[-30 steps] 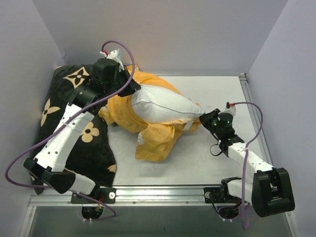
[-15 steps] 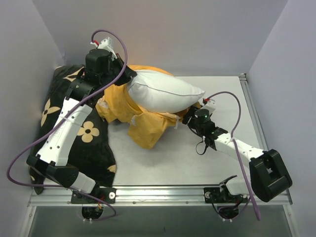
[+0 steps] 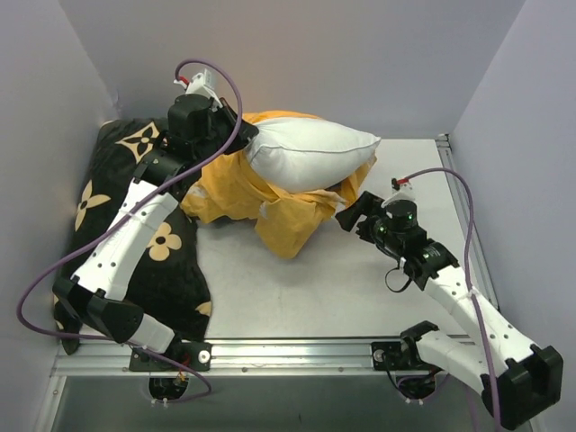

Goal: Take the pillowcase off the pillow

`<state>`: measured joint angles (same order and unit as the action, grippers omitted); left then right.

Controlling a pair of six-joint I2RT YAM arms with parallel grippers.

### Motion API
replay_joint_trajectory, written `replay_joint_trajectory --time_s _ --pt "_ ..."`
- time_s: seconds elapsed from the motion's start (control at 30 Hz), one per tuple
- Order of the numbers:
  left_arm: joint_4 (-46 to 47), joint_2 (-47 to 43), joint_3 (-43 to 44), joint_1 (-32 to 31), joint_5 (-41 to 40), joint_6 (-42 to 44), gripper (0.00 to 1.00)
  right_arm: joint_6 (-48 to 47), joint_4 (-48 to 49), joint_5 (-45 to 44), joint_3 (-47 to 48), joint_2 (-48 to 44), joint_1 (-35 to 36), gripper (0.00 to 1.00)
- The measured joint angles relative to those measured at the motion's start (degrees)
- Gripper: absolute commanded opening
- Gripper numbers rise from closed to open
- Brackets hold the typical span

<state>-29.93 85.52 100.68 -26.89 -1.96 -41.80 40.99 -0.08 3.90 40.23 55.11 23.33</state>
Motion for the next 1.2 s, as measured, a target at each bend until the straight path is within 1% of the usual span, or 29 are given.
replay_joint_trajectory --time_s 0.1,0.23,0.3,0.47,0.53,0.67,0.73,0.77,0.8,0.83,0.87,0.93,1.03,1.2 --pt "1.01 0.35 0.00 -0.76 -1.16 0.00 0.00 1.25 -1.05 0.96 1.27 -2.99 5.29 0.73" --pt "1.84 1.62 0.00 -2.38 -2.32 0.02 0.00 0.46 -0.92 -1.90 3.45 -3.41 12.55 0.74" --pt "1.92 2.27 0.00 -3.13 -2.36 0.07 0.00 -1.29 -0.61 -4.35 4.59 -3.32 16.63 0.74" --pt "1.92 2.89 0.00 -4.28 -2.91 0.24 0.00 -10.34 0.96 -12.94 11.74 0.37 27.52 0.74" --pt "1.92 2.89 0.00 -4.90 -3.67 0.46 0.00 -14.10 2.60 -15.63 14.08 2.21 29.94 0.74" --pt "1.92 3.19 0.00 -6.38 -4.52 0.72 0.00 -19.78 4.87 -20.13 16.39 5.49 31.10 0.71" --pt "1.90 3.54 0.00 -7.28 -5.16 0.90 0.00 -22.12 5.92 -21.68 16.92 7.43 31.10 0.66" --pt "1.88 3.78 0.00 -7.91 -5.40 0.98 0.00 -23.19 6.25 -22.16 17.22 8.52 31.10 0.53" --pt "1.88 4.00 0.04 -8.41 -5.55 1.09 0.00 -23.91 6.49 -22.51 17.53 9.64 31.10 0.43" --pt "1.90 4.24 0.09 -8.87 -5.73 1.20 0.00 -24.87 6.47 -22.82 18.01 10.97 31.17 0.27" --pt "1.86 4.50 0.15 -9.33 -5.86 1.49 0.00 -25.53 6.67 -23.23 18.25 11.96 31.43 0.23" --pt "1.46 5.35 1.05 -10.12 -6.25 1.99 0.00 -25.90 6.75 -23.63 18.25 13.25 32.39 0.18" --pt "0.59 7.23 3.58 -11.30 -6.58 2.73 0.00 -25.49 8.46 -22.86 17.22 13.86 34.29 0.18" --pt "-2.47 9.97 8.04 -13.73 -6.62 4.76 0.00 -22.95 16.24 -19.34 10.67 15.19 35.34 0.21"
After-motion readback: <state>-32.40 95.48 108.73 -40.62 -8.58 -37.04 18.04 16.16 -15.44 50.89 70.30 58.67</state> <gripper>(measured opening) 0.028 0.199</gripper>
